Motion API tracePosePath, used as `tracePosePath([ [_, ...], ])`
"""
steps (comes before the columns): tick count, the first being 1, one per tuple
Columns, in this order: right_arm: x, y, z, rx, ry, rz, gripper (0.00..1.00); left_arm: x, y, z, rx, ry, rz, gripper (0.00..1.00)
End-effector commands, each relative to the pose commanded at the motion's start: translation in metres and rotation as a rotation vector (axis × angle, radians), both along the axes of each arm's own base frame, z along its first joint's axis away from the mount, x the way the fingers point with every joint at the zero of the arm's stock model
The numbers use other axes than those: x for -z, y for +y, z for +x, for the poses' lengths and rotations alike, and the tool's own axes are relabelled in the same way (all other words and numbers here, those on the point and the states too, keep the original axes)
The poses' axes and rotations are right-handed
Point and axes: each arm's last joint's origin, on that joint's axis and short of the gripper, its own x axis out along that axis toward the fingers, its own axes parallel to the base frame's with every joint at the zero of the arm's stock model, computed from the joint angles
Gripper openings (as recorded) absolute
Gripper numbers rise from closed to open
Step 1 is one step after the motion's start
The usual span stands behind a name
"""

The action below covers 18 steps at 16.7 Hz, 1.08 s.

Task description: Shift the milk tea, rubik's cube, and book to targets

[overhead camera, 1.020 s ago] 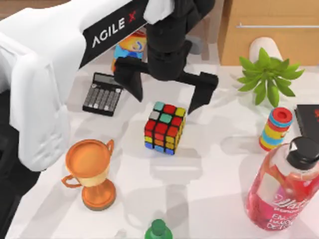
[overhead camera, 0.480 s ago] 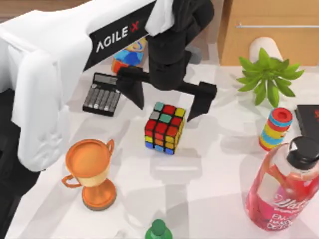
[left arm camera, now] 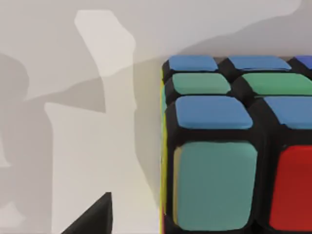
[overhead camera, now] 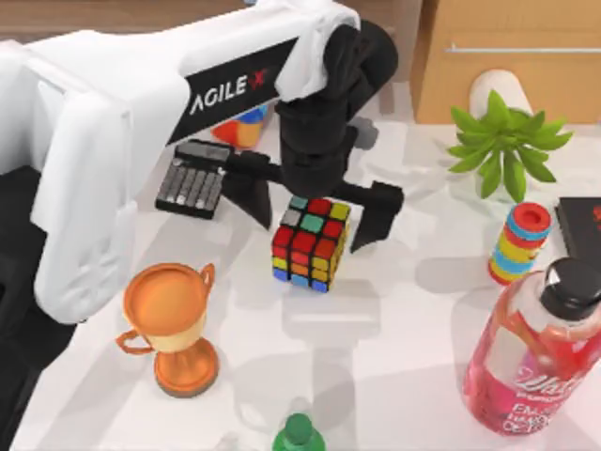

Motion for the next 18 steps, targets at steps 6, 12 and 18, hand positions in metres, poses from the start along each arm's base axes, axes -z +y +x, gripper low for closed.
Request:
tracePosePath([
  [6, 0.0, 0.0, 0.0, 0.0, 0.0, 0.0, 1.0, 0.0, 0.0, 0.0, 0.0, 0.0, 0.0, 0.62],
  [12, 0.0, 0.0, 0.0, 0.0, 0.0, 0.0, 1.0, 0.0, 0.0, 0.0, 0.0, 0.0, 0.0, 0.17],
  [18, 0.0, 0.0, 0.0, 0.0, 0.0, 0.0, 1.0, 0.0, 0.0, 0.0, 0.0, 0.0, 0.0, 0.0],
])
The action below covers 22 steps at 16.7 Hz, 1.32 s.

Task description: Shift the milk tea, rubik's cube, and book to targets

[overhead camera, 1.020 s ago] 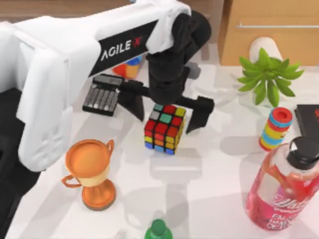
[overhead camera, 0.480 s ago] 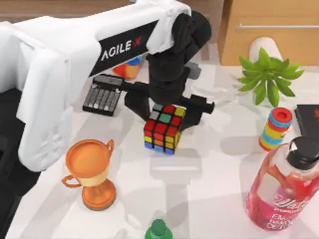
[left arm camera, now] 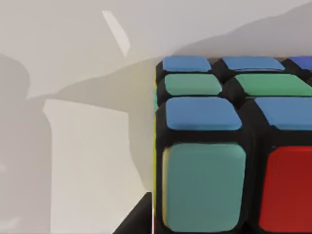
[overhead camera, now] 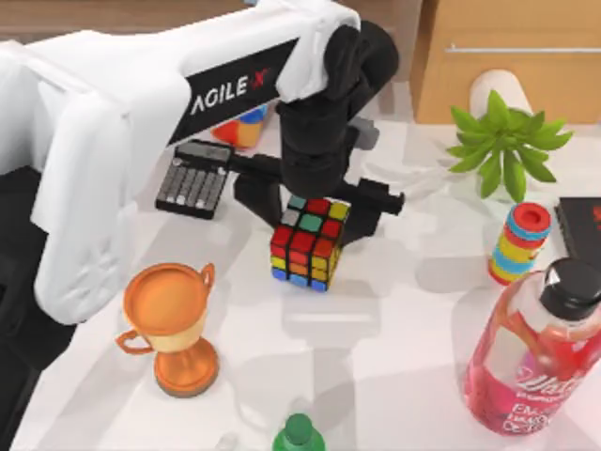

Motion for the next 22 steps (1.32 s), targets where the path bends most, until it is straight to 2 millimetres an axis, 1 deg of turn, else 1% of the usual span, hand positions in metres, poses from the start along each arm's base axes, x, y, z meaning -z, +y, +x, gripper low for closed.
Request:
tracePosePath([
  [6, 0.0, 0.0, 0.0, 0.0, 0.0, 0.0, 1.0, -0.001, 0.0, 0.0, 0.0, 0.0, 0.0, 0.0],
  [12, 0.0, 0.0, 0.0, 0.0, 0.0, 0.0, 1.0, -0.029, 0.0, 0.0, 0.0, 0.001, 0.001, 0.0],
  [17, 0.0, 0.0, 0.0, 0.0, 0.0, 0.0, 1.0, -0.028, 0.001, 0.001, 0.001, 0.002, 0.002, 0.0],
  [18, 0.0, 0.0, 0.0, 0.0, 0.0, 0.0, 1.0, -0.032, 0.002, 0.002, -0.001, -0.01, -0.007, 0.0],
  [20, 0.0, 0.0, 0.0, 0.0, 0.0, 0.0, 1.0, -0.05, 0.011, 0.006, -0.007, -0.071, -0.051, 0.0],
  [22, 0.0, 0.0, 0.0, 0.0, 0.0, 0.0, 1.0, -0.082, 0.026, 0.01, -0.015, -0.179, -0.125, 0.0],
])
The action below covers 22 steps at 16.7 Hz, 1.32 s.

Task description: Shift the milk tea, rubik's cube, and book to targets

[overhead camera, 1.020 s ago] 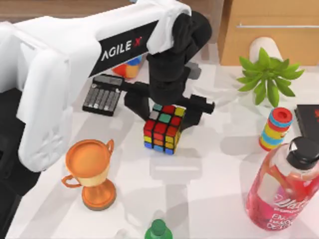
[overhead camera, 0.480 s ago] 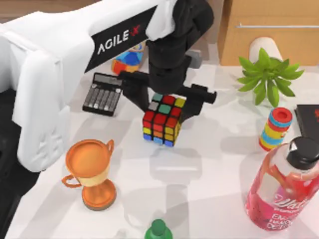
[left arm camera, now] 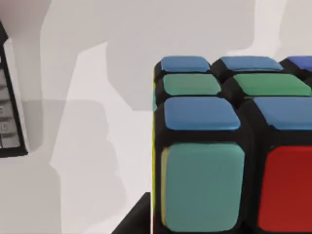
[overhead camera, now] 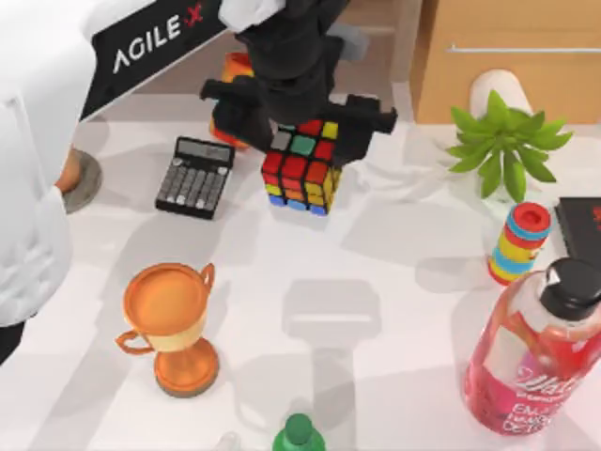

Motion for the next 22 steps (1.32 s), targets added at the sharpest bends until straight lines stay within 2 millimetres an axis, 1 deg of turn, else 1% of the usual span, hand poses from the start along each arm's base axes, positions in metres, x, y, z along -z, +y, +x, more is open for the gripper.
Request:
tracePosePath([
  [3, 0.0, 0.0, 0.0, 0.0, 0.0, 0.0, 1.0, -0.065, 0.034, -0.002, -0.02, -0.24, -0.134, 0.0],
  [6, 0.0, 0.0, 0.0, 0.0, 0.0, 0.0, 1.0, -0.128, 0.079, -0.014, -0.057, -0.53, -0.249, 0.0],
  [8, 0.0, 0.0, 0.0, 0.0, 0.0, 0.0, 1.0, -0.16, 0.11, -0.024, -0.091, -0.726, -0.297, 0.0],
  [10, 0.0, 0.0, 0.0, 0.0, 0.0, 0.0, 1.0, -0.18, 0.138, -0.033, -0.132, -0.909, -0.318, 0.0],
  [11, 0.0, 0.0, 0.0, 0.0, 0.0, 0.0, 1.0, -0.186, 0.152, -0.035, -0.154, -0.99, -0.319, 0.0],
  [13, 0.0, 0.0, 0.0, 0.0, 0.0, 0.0, 1.0, -0.188, 0.175, -0.037, -0.198, -1.13, -0.305, 0.0],
  [16, 0.0, 0.0, 0.0, 0.0, 0.0, 0.0, 1.0, -0.18, 0.203, -0.036, -0.257, -1.275, -0.263, 0.0],
  [19, 0.0, 0.0, 0.0, 0.0, 0.0, 0.0, 1.0, -0.165, 0.222, -0.035, -0.3, -1.339, -0.217, 0.0],
  [22, 0.0, 0.0, 0.0, 0.0, 0.0, 0.0, 1.0, -0.16, 0.228, -0.035, -0.313, -1.353, -0.201, 0.0],
])
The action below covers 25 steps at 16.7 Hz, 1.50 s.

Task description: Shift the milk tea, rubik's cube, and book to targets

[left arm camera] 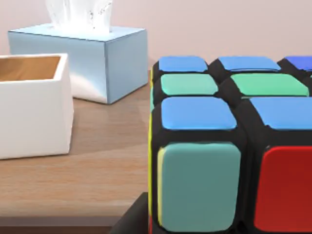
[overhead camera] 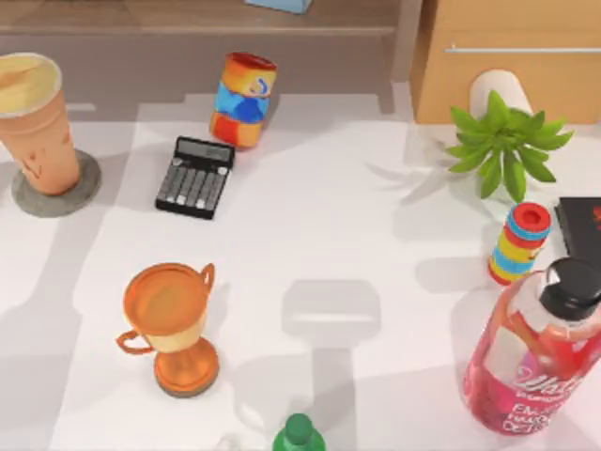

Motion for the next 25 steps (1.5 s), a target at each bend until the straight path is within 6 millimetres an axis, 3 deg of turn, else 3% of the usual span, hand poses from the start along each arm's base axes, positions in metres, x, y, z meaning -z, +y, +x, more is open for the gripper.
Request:
tracePosePath([
  [6, 0.0, 0.0, 0.0, 0.0, 0.0, 0.0, 1.0, -0.007, 0.0, 0.007, 0.011, -0.042, -0.008, 0.0],
  [11, 0.0, 0.0, 0.0, 0.0, 0.0, 0.0, 1.0, -0.027, 0.001, 0.047, 0.04, -0.15, -0.03, 0.0],
  [17, 0.0, 0.0, 0.0, 0.0, 0.0, 0.0, 1.0, -0.004, -0.001, 0.097, 0.003, -0.017, -0.004, 0.0],
  [22, 0.0, 0.0, 0.0, 0.0, 0.0, 0.0, 1.0, 0.0, -0.001, 0.1, 0.0, 0.0, 0.0, 0.0],
  [25, 0.0, 0.0, 0.0, 0.0, 0.0, 0.0, 1.0, 0.0, -0.001, 0.1, 0.0, 0.0, 0.0, 0.23],
])
